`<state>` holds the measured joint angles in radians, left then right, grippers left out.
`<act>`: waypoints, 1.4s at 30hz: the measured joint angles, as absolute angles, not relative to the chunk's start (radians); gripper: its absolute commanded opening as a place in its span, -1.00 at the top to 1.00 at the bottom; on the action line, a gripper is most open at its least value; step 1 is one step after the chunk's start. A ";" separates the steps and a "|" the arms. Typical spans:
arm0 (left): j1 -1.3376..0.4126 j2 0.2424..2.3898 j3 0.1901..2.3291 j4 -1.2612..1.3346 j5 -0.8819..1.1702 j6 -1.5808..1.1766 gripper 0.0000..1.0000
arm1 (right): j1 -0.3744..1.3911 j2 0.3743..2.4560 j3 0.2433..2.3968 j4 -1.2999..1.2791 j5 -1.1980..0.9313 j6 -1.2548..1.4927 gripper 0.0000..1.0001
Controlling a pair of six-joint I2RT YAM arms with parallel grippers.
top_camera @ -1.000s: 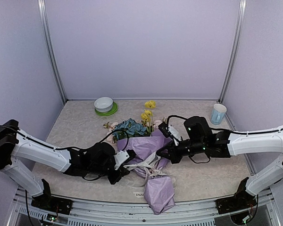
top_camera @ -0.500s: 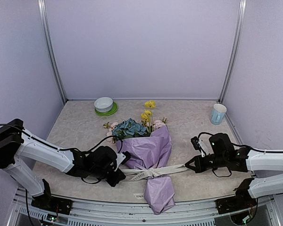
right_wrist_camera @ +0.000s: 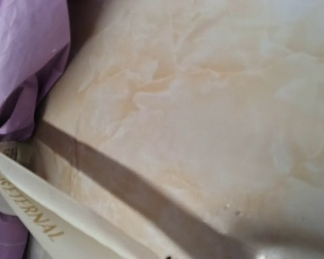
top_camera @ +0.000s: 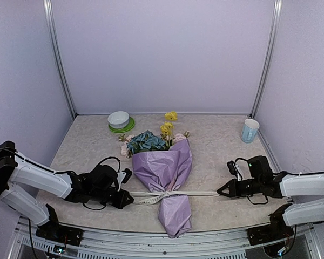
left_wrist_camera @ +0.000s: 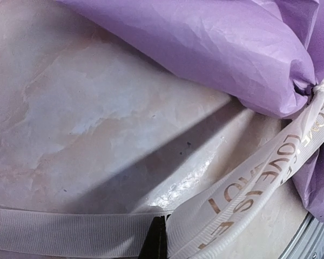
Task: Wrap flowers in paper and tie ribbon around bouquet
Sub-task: Tie the half-tied ribbon around the folded bouquet, then move the tied bouquet to the center of the board.
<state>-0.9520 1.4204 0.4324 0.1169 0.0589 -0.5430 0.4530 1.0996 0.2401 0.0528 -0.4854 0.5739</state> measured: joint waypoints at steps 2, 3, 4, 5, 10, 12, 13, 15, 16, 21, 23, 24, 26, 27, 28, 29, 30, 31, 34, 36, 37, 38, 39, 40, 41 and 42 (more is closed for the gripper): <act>-0.942 1.420 0.419 0.141 0.076 -0.559 1.00 | 0.439 1.113 0.231 0.071 -0.500 0.574 1.00; -0.937 1.420 0.414 0.149 0.082 -0.564 1.00 | 0.434 1.116 0.228 0.075 -0.506 0.573 1.00; -0.930 1.419 0.407 0.161 0.091 -0.571 1.00 | 0.426 1.119 0.224 0.081 -0.514 0.572 1.00; -0.921 1.417 0.398 0.174 0.101 -0.577 1.00 | 0.418 1.122 0.221 0.086 -0.521 0.571 1.00; -0.884 1.383 0.366 0.185 0.112 -0.588 1.00 | 0.376 1.129 0.213 0.101 -0.528 0.559 1.00; -0.865 1.362 0.356 0.171 0.095 -0.592 1.00 | 0.348 1.135 0.205 0.093 -0.499 0.554 1.00; -0.860 1.359 0.354 0.168 0.090 -0.594 1.00 | 0.343 1.139 0.204 0.088 -0.490 0.553 1.00; -0.854 1.356 0.353 0.167 0.085 -0.598 1.00 | 0.340 1.143 0.202 0.080 -0.480 0.548 1.00; -0.854 1.355 0.352 0.167 0.083 -0.598 1.00 | 0.340 1.143 0.201 0.079 -0.477 0.545 1.00; -0.853 1.355 0.352 0.167 0.083 -0.596 1.00 | 0.340 1.143 0.202 0.078 -0.480 0.531 1.00; -0.853 1.354 0.352 0.166 0.083 -0.594 0.62 | 0.341 1.145 0.208 0.068 -0.486 0.519 1.00; -0.853 1.353 0.353 0.163 0.082 -0.594 0.37 | 0.348 1.148 0.218 0.054 -0.489 0.513 0.94; -0.854 1.337 0.362 0.142 0.077 -0.586 -0.09 | 0.373 1.156 0.253 0.022 -0.480 0.502 0.82; -0.854 1.322 0.366 0.123 0.067 -0.584 -0.29 | 0.396 1.159 0.279 0.002 -0.468 0.496 0.77; -0.854 1.302 0.368 0.100 0.054 -0.582 -0.49 | 0.424 1.163 0.311 -0.016 -0.454 0.492 0.71; -0.854 1.282 0.368 0.077 0.044 -0.577 -0.69 | 0.446 1.165 0.337 -0.028 -0.442 0.490 0.64; -0.854 1.256 0.369 0.046 0.028 -0.575 -0.88 | 0.473 1.168 0.372 -0.041 -0.423 0.485 0.57; -0.855 1.225 0.372 0.012 0.017 -0.570 -0.96 | 0.499 1.170 0.408 -0.053 -0.402 0.481 0.51; -0.859 1.129 0.395 -0.061 0.000 -0.551 -0.98 | 0.557 1.190 0.485 -0.071 -0.343 0.476 0.31; -0.860 1.065 0.418 -0.096 -0.005 -0.536 -0.98 | 0.588 1.220 0.524 -0.084 -0.306 0.464 0.15; -0.860 1.034 0.426 -0.105 -0.007 -0.528 -0.98 | 0.603 1.242 0.542 -0.091 -0.290 0.457 0.07; -0.860 1.002 0.434 -0.115 -0.010 -0.521 -0.98 | 0.614 1.266 0.557 -0.098 -0.275 0.452 0.03; -0.860 0.972 0.438 -0.125 -0.013 -0.514 -0.98 | 0.624 1.288 0.569 -0.105 -0.263 0.448 0.01; -0.859 0.946 0.442 -0.134 -0.014 -0.509 -0.98 | 0.633 1.311 0.580 -0.111 -0.249 0.443 -0.01; -0.856 0.924 0.446 -0.145 -0.015 -0.505 -0.98 | 0.643 1.331 0.592 -0.116 -0.240 0.435 -0.04; -0.854 0.908 0.450 -0.154 -0.017 -0.503 -0.98 | 0.656 1.354 0.606 -0.120 -0.232 0.432 -0.05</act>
<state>-0.8539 0.9085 0.4496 -0.1535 -0.0174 -0.5026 0.6563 1.3540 0.6056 -0.1200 -0.2317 0.4324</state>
